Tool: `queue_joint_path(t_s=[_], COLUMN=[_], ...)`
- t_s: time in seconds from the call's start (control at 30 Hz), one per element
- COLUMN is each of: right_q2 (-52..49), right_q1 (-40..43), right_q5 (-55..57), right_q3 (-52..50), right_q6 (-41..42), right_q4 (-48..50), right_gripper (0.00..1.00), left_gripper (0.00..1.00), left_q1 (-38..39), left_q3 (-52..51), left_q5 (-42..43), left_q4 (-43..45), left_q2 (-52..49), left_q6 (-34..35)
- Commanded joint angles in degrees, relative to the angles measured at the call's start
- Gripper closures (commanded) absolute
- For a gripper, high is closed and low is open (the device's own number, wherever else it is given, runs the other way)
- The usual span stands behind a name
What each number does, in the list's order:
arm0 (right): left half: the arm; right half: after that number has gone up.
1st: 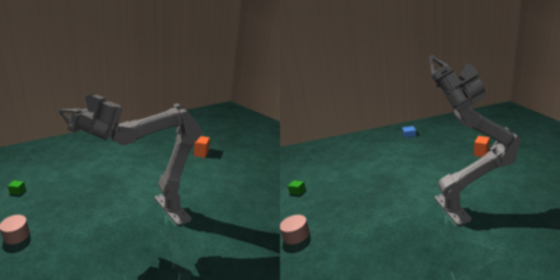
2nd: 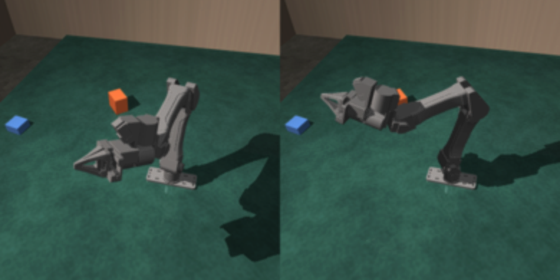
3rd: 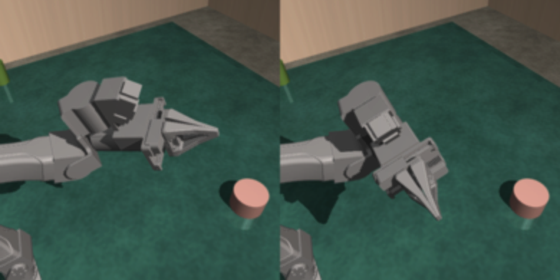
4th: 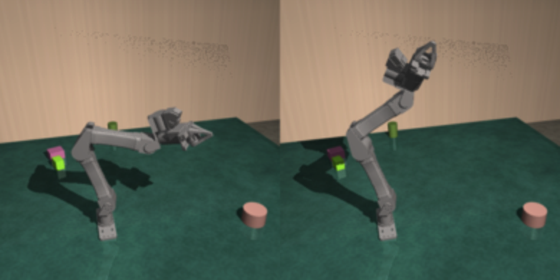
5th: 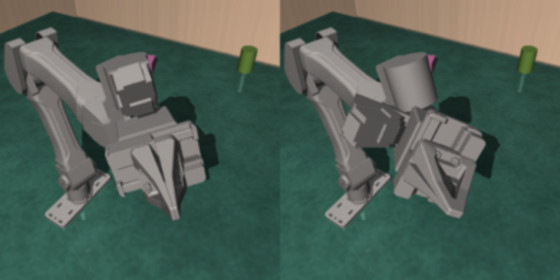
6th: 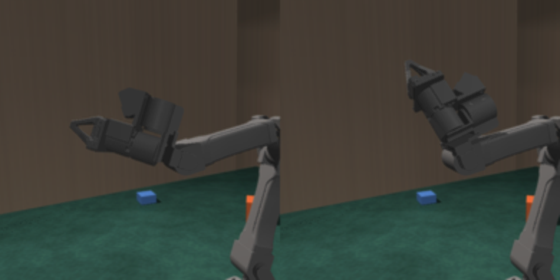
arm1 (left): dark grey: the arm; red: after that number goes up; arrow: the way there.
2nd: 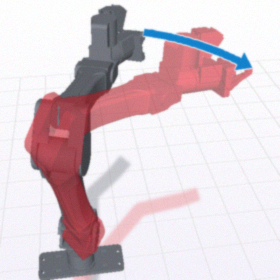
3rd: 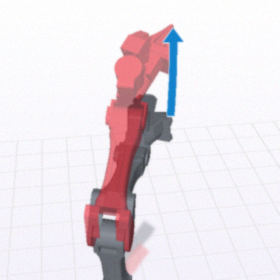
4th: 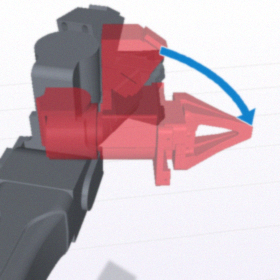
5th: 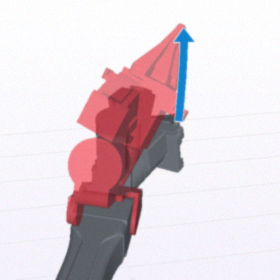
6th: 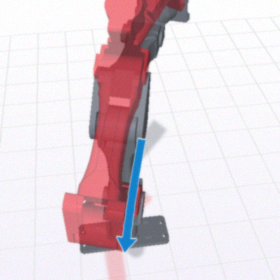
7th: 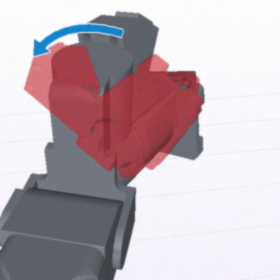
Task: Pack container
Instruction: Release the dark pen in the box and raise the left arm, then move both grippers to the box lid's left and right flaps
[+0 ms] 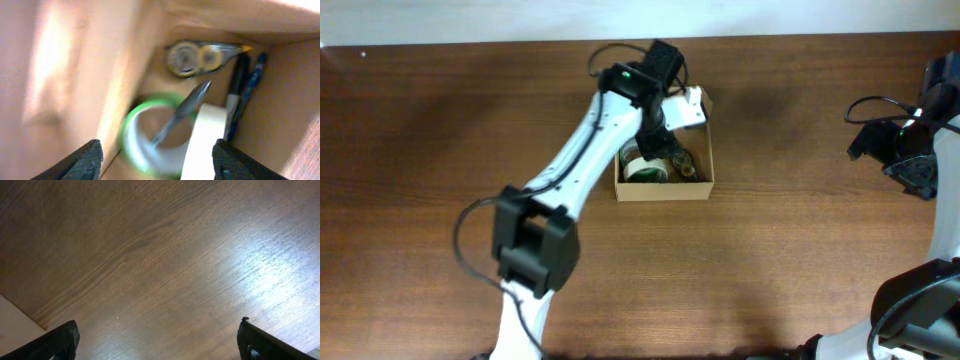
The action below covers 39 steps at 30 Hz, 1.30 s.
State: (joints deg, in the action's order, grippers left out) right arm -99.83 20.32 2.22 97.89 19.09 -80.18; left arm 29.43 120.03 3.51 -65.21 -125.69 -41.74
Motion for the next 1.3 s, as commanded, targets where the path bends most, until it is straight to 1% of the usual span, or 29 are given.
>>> queue_joint_path(t_s=[0.0,0.1,0.17,0.23,0.3,0.33,0.43,0.53,0.63,0.73,0.8,0.83,0.87,0.9,0.93,0.97,1.0,1.03,1.17,1.27], right_q2=[-0.46,-0.46,-0.46,-0.46,-0.46,-0.46,-0.46,-0.48,-0.48,-0.48,-0.57,-0.85,-1.25,-1.88,-2.54,-3.43,-4.35,-5.64,-11.58,-16.68], right_q1=[0.35,0.35,0.35,0.35,0.35,0.35,0.35,0.35,0.33,0.35,0.22,-0.07,-0.46,-0.94,-1.38,-2.01,-2.47,-3.04,-4.66,-5.92], right_q5=[-0.11,-0.11,-0.11,-0.11,-0.11,-0.11,-0.11,-0.31,-4.24,-9.94,-16.44,-20.74,-24.37,-26.82,-28.65,-30.42,-32.04,-34.01,-41.53,-48.30], right_q3=[-0.22,-0.22,-0.22,-0.22,-0.22,-0.22,-0.22,-0.22,-0.22,-0.22,-0.22,-0.22,-0.22,-0.24,-0.24,-0.24,-0.22,-0.22,-0.22,-0.22], right_q6=[0.07,0.07,0.07,0.07,0.07,0.07,0.09,0.15,1.18,0.85,-1.51,-3.28,-4.94,-5.31,-5.16,-5.14,-5.11,-5.11,-2.51,-1.40], right_q4=[0.02,0.02,0.02,0.02,0.02,0.02,0.13,6.34,11.10,12.94,13.46,14.47,15.61,16.83,17.75,18.84,19.78,20.90,24.41,26.93], right_gripper=[0.01,0.01,0.01,0.01,0.01,0.01,0.01,0.01,0.01,0.01,0.23,0.36,0.54,0.66,0.82,0.92,0.96,0.96,0.96,0.96], left_gripper=[0.30,0.30,0.32,0.32,0.36,0.36,0.36,0.37,0.37,0.37,0.37,0.42,0.51,0.61,0.73,0.84,0.92,0.98,0.98,0.98], left_q1=[-2.69,-6.36,-10.12,-14.67,-20.48,-22.93,-30.75,-36.02,-38.51,-39.60,-39.71,-39.71,-39.71,-39.71,-39.71,-39.71,-39.71,-39.71,-39.23,-37.83], left_q3=[0.13,0.13,0.11,0.09,0.00,0.00,-0.63,-4.50,-9.55,-14.38,-16.55,-17.14,-17.40,-17.46,-17.55,-17.55,-17.55,-17.55,-17.55,-17.55], left_q5=[-5.29,-5.27,-5.27,-5.27,-5.27,-5.27,-5.22,-3.78,1.81,9.18,14.51,16.98,19.43,21.99,24.79,27.52,30.53,33.44,41.77,42.77], left_q4=[0.87,2.69,3.76,4.70,5.03,4.90,3.50,3.08,4.26,5.49,6.29,6.56,6.84,7.23,7.93,8.92,10.21,11.74,17.94,20.79], left_q2=[13.92,22.47,27.76,31.95,35.23,35.98,36.28,34.84,32.50,29.05,25.97,24.17,22.23,20.41,18.34,16.50,14.49,12.61,5.97,2.12], left_q6=[6.58,10.58,12.96,16.57,21.29,23.45,30.91,35.06,35.10,35.10,35.10,35.10,35.10,35.12,35.41,36.37,37.29,38.42,42.91,45.07])
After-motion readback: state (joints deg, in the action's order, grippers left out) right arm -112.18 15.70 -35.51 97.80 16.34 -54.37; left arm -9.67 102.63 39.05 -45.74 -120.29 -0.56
